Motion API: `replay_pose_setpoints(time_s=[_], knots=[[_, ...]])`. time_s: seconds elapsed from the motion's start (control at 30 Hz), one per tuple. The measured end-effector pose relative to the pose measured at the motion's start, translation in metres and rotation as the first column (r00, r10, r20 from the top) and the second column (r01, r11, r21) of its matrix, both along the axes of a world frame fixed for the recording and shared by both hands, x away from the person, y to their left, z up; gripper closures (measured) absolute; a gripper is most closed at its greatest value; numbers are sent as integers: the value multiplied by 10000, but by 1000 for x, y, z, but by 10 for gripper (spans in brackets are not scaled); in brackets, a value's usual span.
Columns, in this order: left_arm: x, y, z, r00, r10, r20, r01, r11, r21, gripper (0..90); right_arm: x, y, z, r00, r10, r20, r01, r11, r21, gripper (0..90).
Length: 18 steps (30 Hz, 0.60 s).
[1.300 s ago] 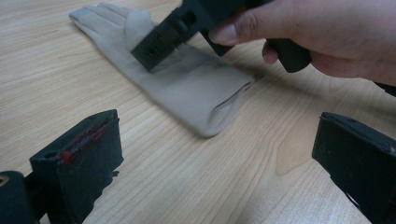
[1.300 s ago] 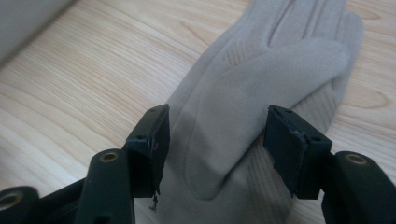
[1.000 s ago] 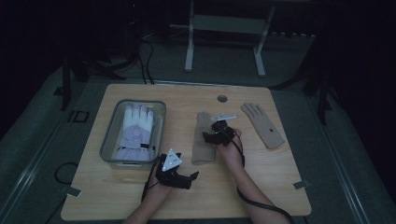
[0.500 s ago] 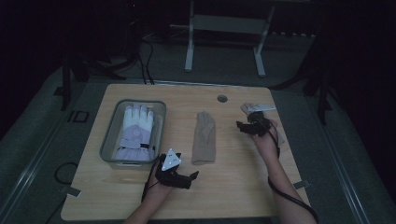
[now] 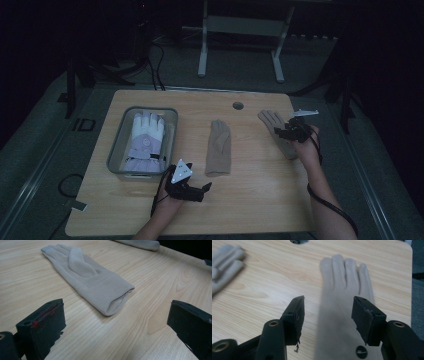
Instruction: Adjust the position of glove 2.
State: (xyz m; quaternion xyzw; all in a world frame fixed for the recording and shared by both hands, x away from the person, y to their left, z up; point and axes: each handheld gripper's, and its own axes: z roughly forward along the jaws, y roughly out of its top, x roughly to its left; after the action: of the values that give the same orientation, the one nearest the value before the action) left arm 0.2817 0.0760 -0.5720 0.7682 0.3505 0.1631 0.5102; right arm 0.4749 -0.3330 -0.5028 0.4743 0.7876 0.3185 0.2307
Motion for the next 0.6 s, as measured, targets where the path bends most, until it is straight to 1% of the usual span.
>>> replay_pose_setpoints(time_s=[0.07,0.13,0.2,0.27,0.3,0.37,0.4,0.47,0.5,0.53,0.57,0.6], knots=[[0,0,-1,10000,-17,-20,17,10000,3,17,4,-3,-3,9998,180,-106,-180,9998,-16,436],[0,-1,-1,10000,-37,-42,37,10000,40,17,8,-5,-6,9993,275,-252,-282,9993,-242,436],[0,-1,-2,10000,-47,-35,47,10000,74,17,12,-7,-10,9983,495,-296,-505,9981,-349,436],[0,-1,-2,10000,-40,-38,40,10000,-1,17,15,-8,-13,9974,599,-407,-618,9969,-478,436],[0,-1,-2,10000,-32,-48,33,10000,32,17,16,-9,-15,9974,617,-381,-636,9967,-508,436],[1,0,-2,10000,-47,-62,48,10000,43,17,19,-11,-19,9955,776,-541,-799,9959,-419,436],[1,0,-3,9999,-41,-93,42,10000,17,17,21,-11,-21,9952,794,-577,-824,9953,-517,436],[1,0,-3,9999,-30,-105,30,10000,15,17,24,-14,-28,9917,947,-866,-998,9934,-565,436],[1,0,-3,9999,-41,-117,41,10000,34,17,25,-14,-33,9893,1018,-1040,-1100,9910,-758,441],[1,-1,-3,9999,-50,-116,50,10000,43,17,26,-15,-37,9865,1129,-1185,-1230,9890,-817,437],[1,-1,-3,9999,-58,-87,58,10000,41,17,25,-16,-39,9866,1159,-1150,-1226,9910,-531,447],[1,-1,-3,9999,-56,-101,56,10000,51,17,25,-17,-39,9861,1195,-1151,-1252,9912,-433,460]])
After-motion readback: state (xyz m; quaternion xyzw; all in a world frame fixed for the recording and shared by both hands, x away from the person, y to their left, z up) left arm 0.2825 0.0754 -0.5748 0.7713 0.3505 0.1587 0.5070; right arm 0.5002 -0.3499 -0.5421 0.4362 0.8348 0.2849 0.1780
